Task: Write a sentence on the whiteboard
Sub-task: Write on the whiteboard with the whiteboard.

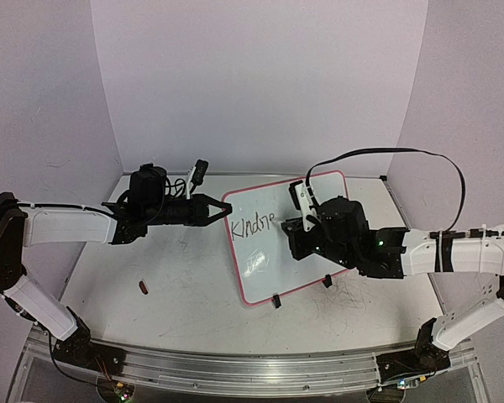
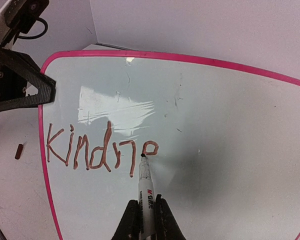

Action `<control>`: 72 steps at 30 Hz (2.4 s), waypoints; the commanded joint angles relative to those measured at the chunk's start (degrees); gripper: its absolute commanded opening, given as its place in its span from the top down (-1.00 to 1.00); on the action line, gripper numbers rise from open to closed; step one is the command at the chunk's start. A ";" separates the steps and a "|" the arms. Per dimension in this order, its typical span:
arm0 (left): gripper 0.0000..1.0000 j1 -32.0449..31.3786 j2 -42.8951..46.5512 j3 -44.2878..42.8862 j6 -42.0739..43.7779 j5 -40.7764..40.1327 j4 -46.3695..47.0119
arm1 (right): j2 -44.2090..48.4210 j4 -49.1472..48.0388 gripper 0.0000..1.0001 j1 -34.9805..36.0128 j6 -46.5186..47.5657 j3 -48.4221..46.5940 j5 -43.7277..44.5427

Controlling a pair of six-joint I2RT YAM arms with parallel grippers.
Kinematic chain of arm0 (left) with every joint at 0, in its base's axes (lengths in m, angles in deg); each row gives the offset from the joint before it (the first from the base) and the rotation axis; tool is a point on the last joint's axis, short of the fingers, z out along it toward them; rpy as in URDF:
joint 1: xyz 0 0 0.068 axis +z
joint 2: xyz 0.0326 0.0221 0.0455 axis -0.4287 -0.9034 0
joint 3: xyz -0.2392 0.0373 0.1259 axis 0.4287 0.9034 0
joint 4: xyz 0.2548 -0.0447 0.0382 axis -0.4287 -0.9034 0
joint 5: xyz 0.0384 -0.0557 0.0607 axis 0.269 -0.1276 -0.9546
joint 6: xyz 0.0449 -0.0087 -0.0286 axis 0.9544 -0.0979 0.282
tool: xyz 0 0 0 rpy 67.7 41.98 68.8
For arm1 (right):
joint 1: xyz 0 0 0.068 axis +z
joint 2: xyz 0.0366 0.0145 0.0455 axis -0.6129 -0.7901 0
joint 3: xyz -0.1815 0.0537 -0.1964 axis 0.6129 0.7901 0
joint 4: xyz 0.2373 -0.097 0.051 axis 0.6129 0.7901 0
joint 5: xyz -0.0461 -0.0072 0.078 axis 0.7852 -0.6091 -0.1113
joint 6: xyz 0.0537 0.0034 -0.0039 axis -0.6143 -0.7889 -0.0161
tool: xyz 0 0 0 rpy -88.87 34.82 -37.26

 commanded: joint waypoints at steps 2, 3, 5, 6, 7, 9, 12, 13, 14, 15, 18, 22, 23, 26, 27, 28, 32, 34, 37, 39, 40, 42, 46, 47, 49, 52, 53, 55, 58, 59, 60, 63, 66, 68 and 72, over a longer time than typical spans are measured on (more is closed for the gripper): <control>1.00 -0.24 0.73 -1.93 -0.94 0.15 0.30 | 1.30 1.69 1.00 0.29 -1.43 1.95 -0.42; 1.00 -0.24 0.72 -1.89 -0.94 0.17 0.30 | 1.43 1.79 1.00 0.30 -1.47 2.18 -0.43; 1.00 -0.24 0.72 -1.87 -0.97 0.20 0.30 | 1.69 2.11 1.00 0.29 -1.57 2.61 -0.02; 1.00 -0.24 0.74 -1.87 -0.96 0.18 0.30 | 1.89 2.24 1.00 0.27 -1.55 2.75 0.29; 1.00 -0.24 0.74 -1.84 -1.00 0.18 0.30 | 2.13 2.37 1.00 0.22 -1.52 2.90 0.77; 1.00 -0.24 0.76 -1.76 -0.99 0.23 0.30 | 2.65 2.53 1.00 0.20 -1.37 3.04 1.86; 1.00 -0.24 0.74 -1.77 -1.04 0.12 0.28 | 3.22 2.72 1.00 -0.19 -1.19 2.40 3.54; 1.00 -0.24 0.73 -1.75 -1.01 0.14 0.27 | 3.51 2.78 1.00 -0.40 -1.07 2.05 4.10; 1.00 -0.24 0.67 -1.79 -1.02 0.14 0.29 | 3.91 2.66 1.00 -0.50 -0.83 1.58 4.19; 1.00 -0.24 0.60 -1.80 -1.05 0.14 0.30 | 4.38 2.36 1.00 -0.53 -0.52 1.07 4.00; 1.00 -0.22 0.35 -2.04 -1.03 0.22 0.30 | 5.98 -0.59 1.00 -0.54 -0.09 0.64 0.54; 1.00 -0.24 0.34 -2.39 -1.08 0.44 0.30 | 4.32 -1.01 1.00 -1.62 -0.51 -0.07 -0.29; 1.00 -0.24 0.39 -2.36 -1.08 0.45 0.30 | 4.00 -1.02 1.00 -1.95 -0.64 -0.14 -0.16; 1.00 -0.23 0.76 -2.10 -1.11 0.38 0.26 | 4.22 -1.02 1.00 -2.27 -0.57 -0.08 -0.18; 1.00 -0.24 0.88 -1.96 -1.13 0.36 0.27 | 4.33 -1.01 1.00 -2.29 -0.48 -0.10 -0.15; 1.00 -0.24 0.95 -1.84 -1.14 0.33 0.29 | 4.29 -1.01 1.00 -2.28 -0.44 -0.14 0.08; 1.00 -0.24 0.92 -1.71 -1.19 0.25 0.30 | 3.99 -1.04 1.00 -2.34 -0.41 -0.12 1.24; 1.00 -0.24 0.90 -1.75 -1.12 0.29 0.28 | 3.63 -1.29 1.00 -2.43 -0.35 -0.38 0.93; 1.00 -0.22 0.77 -1.95 -1.14 0.36 0.29 | 2.78 -1.89 1.00 -2.50 -0.44 -1.06 0.69; 1.00 -0.23 0.74 -2.12 -1.11 0.46 0.23 | 2.28 -2.13 1.00 -2.45 -0.43 -1.46 0.98; 1.00 -0.24 0.72 -2.13 -1.12 0.57 0.21 | 2.16 -2.16 1.00 -2.45 -0.37 -1.55 1.31; 1.00 -0.24 0.73 -2.04 -1.10 0.52 0.21 | 1.80 -2.17 1.00 -2.49 -0.11 -1.57 1.76; 1.00 -0.24 0.79 -1.96 -1.21 0.56 0.21 | 1.62 -2.25 1.00 -2.49 0.01 -1.51 2.09; 1.00 -0.26 0.77 -1.96 -1.22 0.56 0.21 | 1.58 -2.25 1.00 -2.49 0.11 -1.55 2.09; 1.00 -0.28 0.72 -2.02 -1.21 0.59 0.22 | 1.58 -2.25 1.00 -2.45 0.39 -1.62 1.95; 1.00 -0.33 0.59 -2.17 -1.19 0.56 0.24 | 1.66 -2.25 1.00 -2.35 0.86 -1.57 0.91; 1.00 -0.34 0.55 -2.21 -1.17 0.61 0.25 | 1.64 -2.18 1.00 -2.35 0.93 -1.49 0.53; 1.00 -0.33 0.46 -2.17 -1.13 0.67 0.27 | 1.58 -1.93 1.00 -2.31 0.96 -1.30 0.03; 1.00 -0.33 0.48 -2.31 -1.07 0.67 0.25 | 1.68 -1.28 1.00 -1.94 0.80 -0.69 -0.34; 1.00 -0.33 0.48 -2.31 -1.01 0.63 0.21 | 1.80 -1.15 1.00 -1.89 0.74 -0.40 -0.40; 1.00 -0.33 0.45 -2.30 -1.02 0.56 0.23 | 1.92 -1.06 1.00 -1.82 0.67 -0.06 -0.47; 1.00 -0.33 0.31 -2.27 -1.07 0.57 0.24 | 2.14 -0.74 1.00 -1.74 0.48 0.69 -0.87; 1.00 -0.35 0.22 -2.26 -1.06 0.67 0.29 | 2.19 -0.54 1.00 -1.64 0.24 1.29 -1.35; 1.00 -0.30 0.26 -2.19 -1.07 0.58 0.23 | 2.34 -0.27 1.00 -1.66 0.15 1.57 -1.46; 1.00 -0.33 0.30 -2.21 -1.03 0.52 0.22 | 2.87 0.52 1.00 -1.62 -0.04 2.15 -0.90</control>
